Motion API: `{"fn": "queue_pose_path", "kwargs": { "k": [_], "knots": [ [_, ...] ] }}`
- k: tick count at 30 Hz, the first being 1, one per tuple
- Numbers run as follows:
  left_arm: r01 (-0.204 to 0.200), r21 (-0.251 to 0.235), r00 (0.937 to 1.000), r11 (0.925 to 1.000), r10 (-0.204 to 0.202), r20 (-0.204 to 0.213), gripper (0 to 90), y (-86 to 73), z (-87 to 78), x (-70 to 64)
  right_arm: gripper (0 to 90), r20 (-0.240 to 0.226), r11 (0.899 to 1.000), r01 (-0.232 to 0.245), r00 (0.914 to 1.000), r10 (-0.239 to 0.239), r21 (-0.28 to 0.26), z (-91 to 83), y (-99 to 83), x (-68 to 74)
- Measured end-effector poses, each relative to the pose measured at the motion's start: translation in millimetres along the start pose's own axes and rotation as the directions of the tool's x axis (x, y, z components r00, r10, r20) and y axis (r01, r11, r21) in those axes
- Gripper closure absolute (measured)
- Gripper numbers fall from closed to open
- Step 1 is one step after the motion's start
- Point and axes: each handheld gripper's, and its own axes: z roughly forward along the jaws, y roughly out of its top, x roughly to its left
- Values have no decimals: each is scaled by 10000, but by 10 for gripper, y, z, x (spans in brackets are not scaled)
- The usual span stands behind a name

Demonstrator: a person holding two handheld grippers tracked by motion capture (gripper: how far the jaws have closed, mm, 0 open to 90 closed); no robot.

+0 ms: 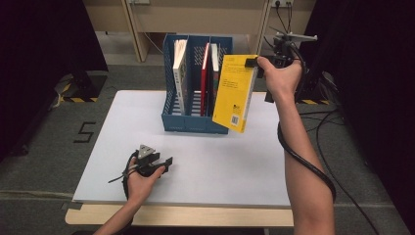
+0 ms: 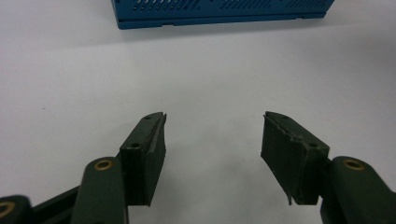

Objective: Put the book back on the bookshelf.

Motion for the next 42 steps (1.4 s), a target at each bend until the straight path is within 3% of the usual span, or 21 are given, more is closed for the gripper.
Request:
{"fn": "queue_pose_path", "kwargs": {
  "k": [27, 42],
  "knots": [
    [70, -32, 10000, 10000, -70, 32, 389, -1, -2, 7, 761, 184, 9986, 21, 9998, -12, -531, 108, 136, 17],
    [81, -33, 10000, 10000, -81, 51, 389, -2, 1, 8, 762, 667, 9956, 382, 9972, -325, -850, 165, 196, 48]
  ]
}}
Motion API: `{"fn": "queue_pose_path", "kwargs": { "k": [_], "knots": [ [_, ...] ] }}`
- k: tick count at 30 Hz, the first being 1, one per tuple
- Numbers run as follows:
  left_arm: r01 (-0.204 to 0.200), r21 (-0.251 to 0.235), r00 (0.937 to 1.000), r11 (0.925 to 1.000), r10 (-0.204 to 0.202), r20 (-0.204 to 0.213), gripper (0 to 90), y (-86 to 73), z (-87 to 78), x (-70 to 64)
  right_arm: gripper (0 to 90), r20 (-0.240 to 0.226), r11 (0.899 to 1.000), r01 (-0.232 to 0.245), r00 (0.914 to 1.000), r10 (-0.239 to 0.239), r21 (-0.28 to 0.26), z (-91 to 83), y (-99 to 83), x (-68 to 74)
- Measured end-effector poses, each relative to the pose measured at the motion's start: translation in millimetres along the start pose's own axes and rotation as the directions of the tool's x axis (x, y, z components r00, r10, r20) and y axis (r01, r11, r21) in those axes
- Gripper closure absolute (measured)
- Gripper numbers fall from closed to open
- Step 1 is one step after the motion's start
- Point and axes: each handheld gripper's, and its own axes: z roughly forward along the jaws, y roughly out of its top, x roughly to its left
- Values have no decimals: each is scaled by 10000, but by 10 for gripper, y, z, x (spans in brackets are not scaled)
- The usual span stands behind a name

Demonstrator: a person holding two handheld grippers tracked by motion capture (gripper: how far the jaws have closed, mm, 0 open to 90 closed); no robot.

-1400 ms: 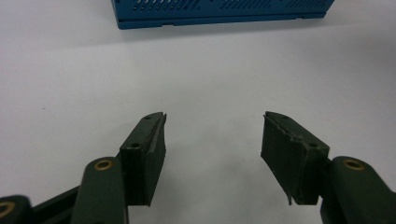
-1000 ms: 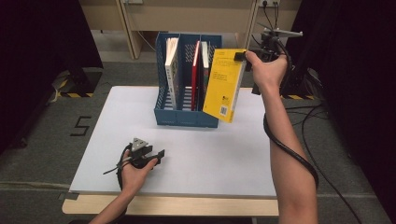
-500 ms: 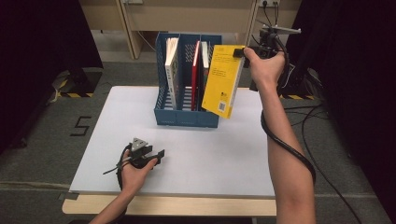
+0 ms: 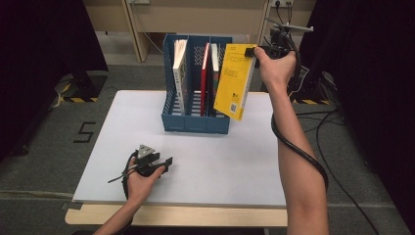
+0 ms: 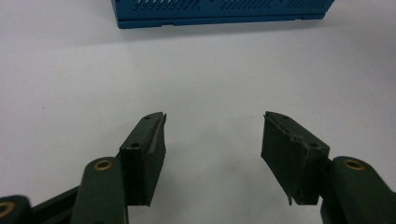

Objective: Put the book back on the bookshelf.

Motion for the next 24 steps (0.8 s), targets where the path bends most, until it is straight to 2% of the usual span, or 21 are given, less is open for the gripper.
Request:
{"fn": "queue_pose_path", "kwargs": {
  "k": [10, 24],
  "knots": [
    [9, 23, 10000, 10000, -9, 5, 389, 1, -1, 2, 762, 354, 9986, 514, 9981, -510, -108, 84, -19, 62],
    [19, -3, 10000, 10000, -19, 13, 388, -1, -8, 2, 761, 444, 9974, 664, 9969, -652, -263, 193, -42, 86]
  ]
}}
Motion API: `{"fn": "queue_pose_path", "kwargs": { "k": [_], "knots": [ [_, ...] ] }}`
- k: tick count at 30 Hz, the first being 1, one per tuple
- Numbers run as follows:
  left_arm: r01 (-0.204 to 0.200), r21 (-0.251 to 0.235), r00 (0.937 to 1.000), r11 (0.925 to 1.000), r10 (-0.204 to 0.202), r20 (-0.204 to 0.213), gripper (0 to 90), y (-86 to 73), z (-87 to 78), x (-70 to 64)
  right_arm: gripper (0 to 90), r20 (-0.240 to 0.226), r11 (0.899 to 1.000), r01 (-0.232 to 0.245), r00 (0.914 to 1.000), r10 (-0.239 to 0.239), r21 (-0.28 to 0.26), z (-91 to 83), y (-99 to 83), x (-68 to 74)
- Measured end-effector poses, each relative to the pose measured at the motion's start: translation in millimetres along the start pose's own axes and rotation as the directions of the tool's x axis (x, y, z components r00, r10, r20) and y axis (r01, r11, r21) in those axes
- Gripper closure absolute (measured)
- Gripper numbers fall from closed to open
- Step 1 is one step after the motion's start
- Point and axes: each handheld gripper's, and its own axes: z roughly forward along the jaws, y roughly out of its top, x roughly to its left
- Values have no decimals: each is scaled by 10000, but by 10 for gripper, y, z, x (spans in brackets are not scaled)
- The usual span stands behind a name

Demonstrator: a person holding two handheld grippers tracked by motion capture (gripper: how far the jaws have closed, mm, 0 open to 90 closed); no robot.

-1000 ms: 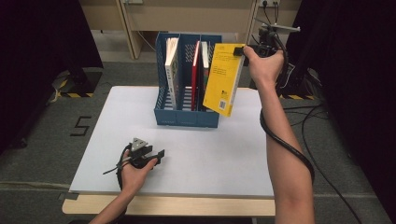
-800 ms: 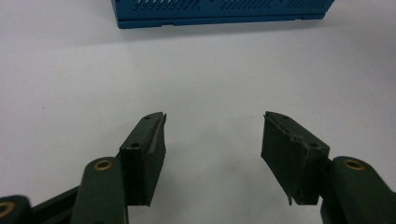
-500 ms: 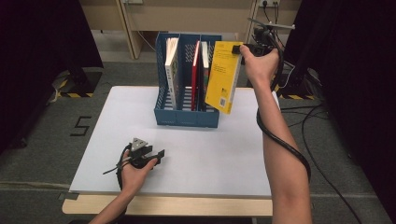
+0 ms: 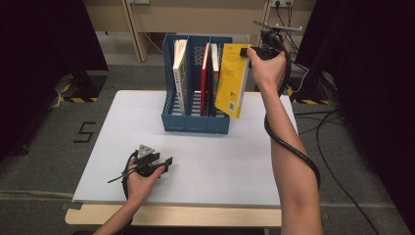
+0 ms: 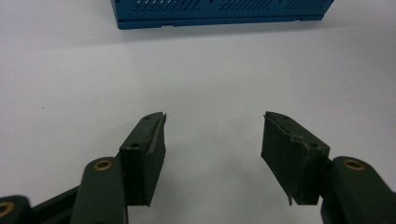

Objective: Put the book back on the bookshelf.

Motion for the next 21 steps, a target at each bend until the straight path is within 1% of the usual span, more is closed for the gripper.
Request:
{"fn": "queue_pose_path", "kwargs": {
  "k": [3, 13, 18, 21],
  "knots": [
    [-15, -12, 10000, 10000, 15, 13, 388, -1, -2, 0, 761, -10, 10000, 86, 10000, -86, -51, 26, -11, 9],
    [-11, 6, 10000, 10000, 11, 1, 389, 0, -3, -1, 761, -104, 9998, 149, 9998, -150, -138, 120, -50, 50],
    [-30, -24, 10000, 10000, 30, 9, 389, -2, -1, -3, 762, -175, 9997, 141, 9997, -145, -212, 147, -61, 81],
    [-35, -17, 10000, 10000, 35, 2, 389, -1, 0, -3, 762, -159, 9994, 217, 9996, -221, -255, 156, -68, 105]
  ]
}}
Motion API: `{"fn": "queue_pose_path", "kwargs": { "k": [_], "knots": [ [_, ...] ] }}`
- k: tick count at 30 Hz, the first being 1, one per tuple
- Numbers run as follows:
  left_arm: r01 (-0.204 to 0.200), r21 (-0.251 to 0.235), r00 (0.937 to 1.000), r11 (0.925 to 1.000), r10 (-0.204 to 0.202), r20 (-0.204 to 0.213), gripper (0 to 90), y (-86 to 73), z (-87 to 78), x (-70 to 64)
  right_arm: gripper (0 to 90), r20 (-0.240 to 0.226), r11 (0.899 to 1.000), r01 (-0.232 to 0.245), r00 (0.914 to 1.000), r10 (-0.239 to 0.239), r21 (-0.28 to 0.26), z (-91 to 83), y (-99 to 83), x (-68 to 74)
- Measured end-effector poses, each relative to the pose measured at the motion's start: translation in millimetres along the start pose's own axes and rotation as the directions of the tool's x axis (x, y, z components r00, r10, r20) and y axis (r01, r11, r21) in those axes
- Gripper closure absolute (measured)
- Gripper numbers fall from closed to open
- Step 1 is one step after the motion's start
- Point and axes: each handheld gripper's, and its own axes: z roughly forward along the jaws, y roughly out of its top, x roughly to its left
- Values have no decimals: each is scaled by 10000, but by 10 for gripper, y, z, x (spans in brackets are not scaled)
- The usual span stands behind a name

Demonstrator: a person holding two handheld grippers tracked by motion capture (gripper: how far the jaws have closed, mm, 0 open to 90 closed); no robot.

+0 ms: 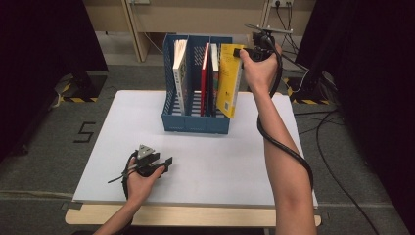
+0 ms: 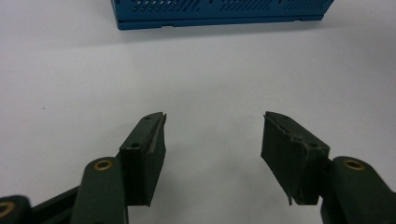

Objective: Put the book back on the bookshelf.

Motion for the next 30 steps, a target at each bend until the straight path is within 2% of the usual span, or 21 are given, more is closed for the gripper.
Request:
{"fn": "queue_pose_path", "kwargs": {
  "k": [13, 30],
  "knots": [
    [-6, -16, 10000, 10000, 6, 8, 389, -1, -2, -2, 762, 119, 9995, 157, 9998, -154, -268, 91, -37, 58],
    [-50, -8, 10000, 10000, 50, -4, 389, -1, 0, -5, 762, 193, 9987, 216, 9996, -207, -472, 271, -94, 29]
  ]
}}
